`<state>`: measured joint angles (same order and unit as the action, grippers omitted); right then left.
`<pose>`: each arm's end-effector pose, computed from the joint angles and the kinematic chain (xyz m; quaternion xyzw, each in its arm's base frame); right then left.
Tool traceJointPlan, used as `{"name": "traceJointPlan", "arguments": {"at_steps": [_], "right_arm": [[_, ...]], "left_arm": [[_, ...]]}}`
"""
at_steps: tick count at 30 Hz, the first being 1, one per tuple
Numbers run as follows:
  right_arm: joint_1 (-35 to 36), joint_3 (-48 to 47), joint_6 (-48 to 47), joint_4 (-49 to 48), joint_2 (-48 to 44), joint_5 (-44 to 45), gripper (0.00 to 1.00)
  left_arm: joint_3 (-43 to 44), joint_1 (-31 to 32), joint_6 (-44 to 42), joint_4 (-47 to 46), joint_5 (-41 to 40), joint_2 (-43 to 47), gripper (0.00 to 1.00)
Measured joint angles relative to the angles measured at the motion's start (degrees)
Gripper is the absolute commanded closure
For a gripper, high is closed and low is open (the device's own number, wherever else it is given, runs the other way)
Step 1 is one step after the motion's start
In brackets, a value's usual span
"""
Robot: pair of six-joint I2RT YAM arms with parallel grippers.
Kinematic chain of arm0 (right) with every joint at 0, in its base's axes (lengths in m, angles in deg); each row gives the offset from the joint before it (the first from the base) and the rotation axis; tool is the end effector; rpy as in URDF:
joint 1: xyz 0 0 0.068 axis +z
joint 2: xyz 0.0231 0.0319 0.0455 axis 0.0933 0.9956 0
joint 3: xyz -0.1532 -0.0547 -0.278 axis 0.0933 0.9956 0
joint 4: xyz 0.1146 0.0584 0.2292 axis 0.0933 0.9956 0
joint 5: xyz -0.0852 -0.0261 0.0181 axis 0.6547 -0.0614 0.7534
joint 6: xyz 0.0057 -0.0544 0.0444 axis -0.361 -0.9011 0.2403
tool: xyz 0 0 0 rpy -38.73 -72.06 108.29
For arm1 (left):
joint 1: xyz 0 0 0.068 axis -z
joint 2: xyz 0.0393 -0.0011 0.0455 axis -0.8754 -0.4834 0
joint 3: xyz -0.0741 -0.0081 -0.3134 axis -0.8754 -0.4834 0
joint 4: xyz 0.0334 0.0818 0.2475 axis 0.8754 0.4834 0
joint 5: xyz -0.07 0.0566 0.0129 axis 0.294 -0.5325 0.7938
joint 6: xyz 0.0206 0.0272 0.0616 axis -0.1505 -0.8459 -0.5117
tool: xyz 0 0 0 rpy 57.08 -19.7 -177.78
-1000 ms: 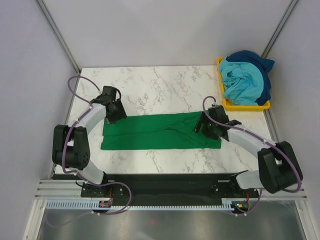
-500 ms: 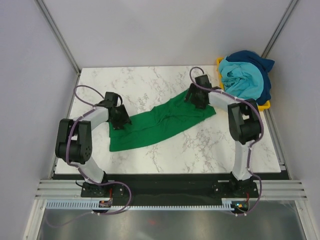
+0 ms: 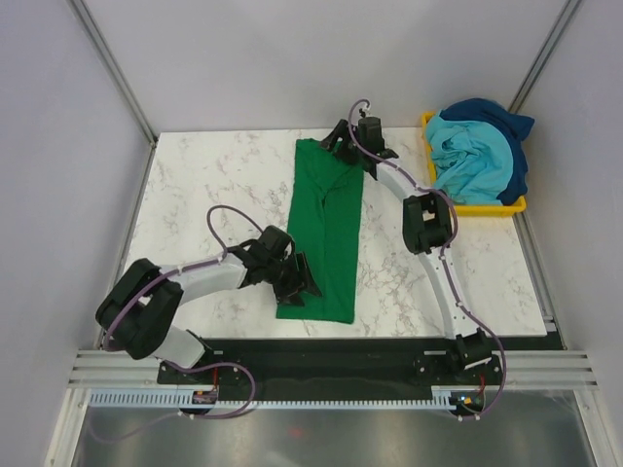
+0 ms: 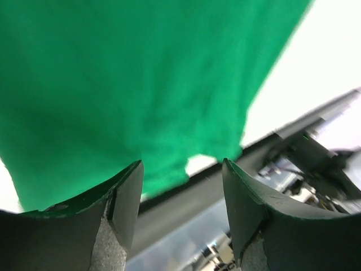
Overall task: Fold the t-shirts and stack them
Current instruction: Fold the tshirt
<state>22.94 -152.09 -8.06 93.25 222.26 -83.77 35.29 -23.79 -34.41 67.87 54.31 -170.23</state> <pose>0.6498 0.2219 0.1419 0.1098 0.8296 0.3647 0.4083 0.2041 -0.1822 0.1808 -0.0986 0.9455 -0.3071 0.0441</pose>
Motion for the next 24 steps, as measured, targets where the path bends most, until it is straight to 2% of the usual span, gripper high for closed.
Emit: {"name": "traceJointPlan", "arguments": {"at_steps": [2,7,9,15,20,24], "right_arm": [[0.17,0.17,0.59,-4.07,1.09,-1.90,0.17],[0.63,-1.84,1.55,-11.30,4.09,-6.19,0.05],[0.83,-1.84,1.31,-12.24,4.09,-7.10,0.02],[1.31,-0.79,-2.95,-11.26,2.62,-8.46,0.02],[1.33,9.81,-9.90,-7.02,-9.57,-6.73,0.02],[0.94,18.84,-14.88,-4.52,-26.08,-4.74,0.02]], "left_arm": [[-0.15,1.90,2.40,0.68,0.90,2.32,0.33],[4.11,3.91,3.43,6.32,-0.22,10.21,0.32],[6.84,4.15,2.62,9.03,-2.80,13.31,0.32],[8.83,4.15,-1.01,16.81,-13.57,21.18,0.32],[7.30,4.15,-3.19,20.50,-19.43,23.76,0.32],[5.42,4.15,-4.66,21.79,-22.53,24.24,0.34]]}}
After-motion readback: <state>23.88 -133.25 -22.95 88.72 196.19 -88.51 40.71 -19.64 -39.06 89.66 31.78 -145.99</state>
